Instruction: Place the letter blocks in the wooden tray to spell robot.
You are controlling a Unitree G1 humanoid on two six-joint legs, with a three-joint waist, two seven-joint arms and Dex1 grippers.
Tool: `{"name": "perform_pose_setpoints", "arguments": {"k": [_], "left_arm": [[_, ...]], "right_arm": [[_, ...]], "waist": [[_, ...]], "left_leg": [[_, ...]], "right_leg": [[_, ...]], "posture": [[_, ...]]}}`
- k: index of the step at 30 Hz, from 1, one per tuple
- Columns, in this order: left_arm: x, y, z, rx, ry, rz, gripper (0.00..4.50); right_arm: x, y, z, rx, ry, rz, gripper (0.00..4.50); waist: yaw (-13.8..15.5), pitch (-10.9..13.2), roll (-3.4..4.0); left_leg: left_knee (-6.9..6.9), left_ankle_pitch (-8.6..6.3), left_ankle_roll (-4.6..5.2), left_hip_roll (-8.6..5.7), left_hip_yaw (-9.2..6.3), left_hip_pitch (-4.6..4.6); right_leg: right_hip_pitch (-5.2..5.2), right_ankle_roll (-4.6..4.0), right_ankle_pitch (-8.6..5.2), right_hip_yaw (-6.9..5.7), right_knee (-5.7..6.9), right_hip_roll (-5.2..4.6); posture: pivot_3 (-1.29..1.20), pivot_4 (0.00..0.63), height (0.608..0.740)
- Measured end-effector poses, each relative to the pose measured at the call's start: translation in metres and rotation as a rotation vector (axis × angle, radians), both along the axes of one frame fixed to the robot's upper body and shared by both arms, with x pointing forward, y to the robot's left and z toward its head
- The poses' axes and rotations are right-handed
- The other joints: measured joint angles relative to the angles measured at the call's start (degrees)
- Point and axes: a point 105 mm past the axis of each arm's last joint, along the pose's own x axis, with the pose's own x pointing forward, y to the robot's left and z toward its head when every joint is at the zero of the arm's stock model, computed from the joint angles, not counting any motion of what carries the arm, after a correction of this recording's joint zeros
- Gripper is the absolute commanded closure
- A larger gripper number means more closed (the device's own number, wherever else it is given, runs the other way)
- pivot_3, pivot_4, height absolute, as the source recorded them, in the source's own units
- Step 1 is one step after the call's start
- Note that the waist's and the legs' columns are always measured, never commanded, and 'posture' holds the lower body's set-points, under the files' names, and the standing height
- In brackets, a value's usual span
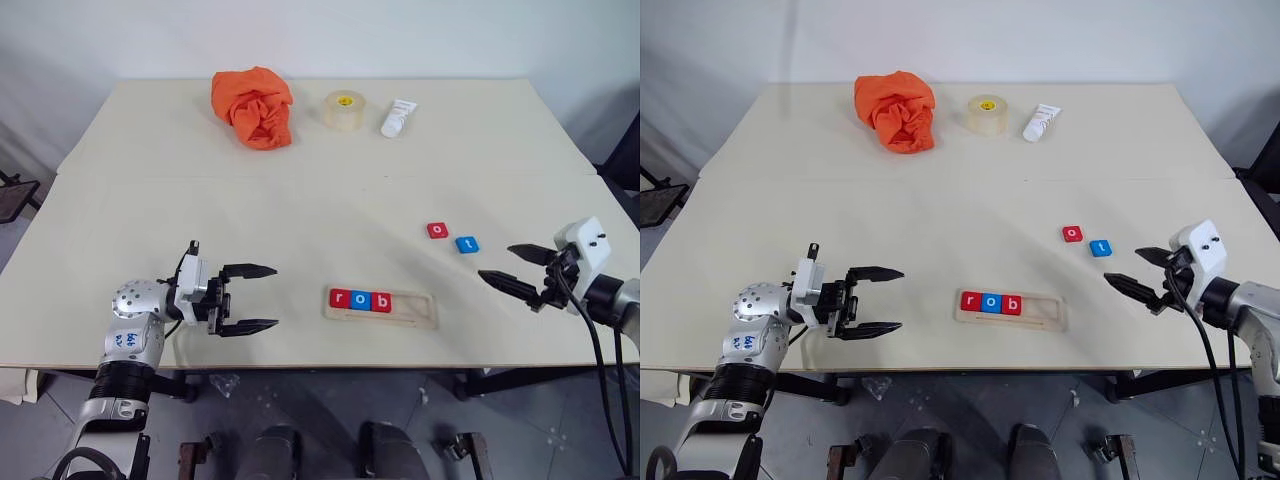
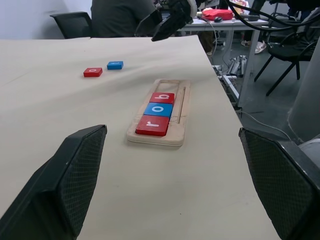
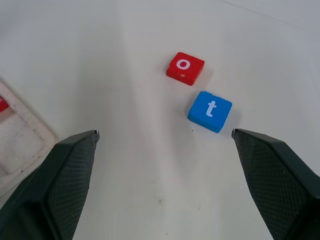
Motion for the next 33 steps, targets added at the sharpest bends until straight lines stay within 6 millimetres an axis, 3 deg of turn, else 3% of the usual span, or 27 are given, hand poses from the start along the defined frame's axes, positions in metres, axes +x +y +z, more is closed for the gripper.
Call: {"name": "perform_pose_setpoints", "arguments": {"k": [5, 15, 26, 33], "left_arm": [[0.001, -0.002, 0.001, -0.008, -0.009, 0.004, 0.00], [-0.001, -0.009, 0.002, -0.028, -0.028, 0.011, 0.00], [-0.008, -0.006, -0.002, -0.026, -0.024, 0.028, 0.00], [-0.007, -0.007, -0.001, -0.032, -0.030, 0.041, 0.00]], "right_arm": [[0.027, 0.017, 0.012, 0.032, -0.045, -0.039, 0.05], [0.090, 0.044, -0.007, -0.010, 0.009, -0.183, 0.05], [0.103, 0.069, -0.024, -0.016, 0.077, -0.203, 0.05], [0.109, 0.064, -0.025, -0.054, 0.106, -0.289, 0.05]], "waist": [[-0.5, 0.0, 0.00], [-1.4, 0.0, 0.00], [-1.4, 0.0, 0.01], [-1.4, 0.0, 0.02]], "left_leg": [[0.00, 0.00, -0.01, 0.05, 0.00, 0.00], [-0.06, 0.01, 0.01, -0.04, -0.04, -0.01], [-0.05, 0.01, 0.01, -0.04, -0.05, -0.01], [-0.04, 0.01, 0.01, -0.04, -0.06, -0.01]], "right_leg": [[-0.02, 0.00, 0.00, 0.00, 0.02, 0.00], [-0.12, 0.00, 0.00, -0.04, 0.41, -0.02], [-0.12, 0.00, 0.00, -0.06, 0.45, -0.01], [-0.13, 0.00, 0.00, -0.06, 0.48, -0.02]], "posture": [[0.00, 0.150, 0.740], [0.00, 0.150, 0.740], [0.00, 0.150, 0.740], [0.00, 0.150, 0.740]]}}
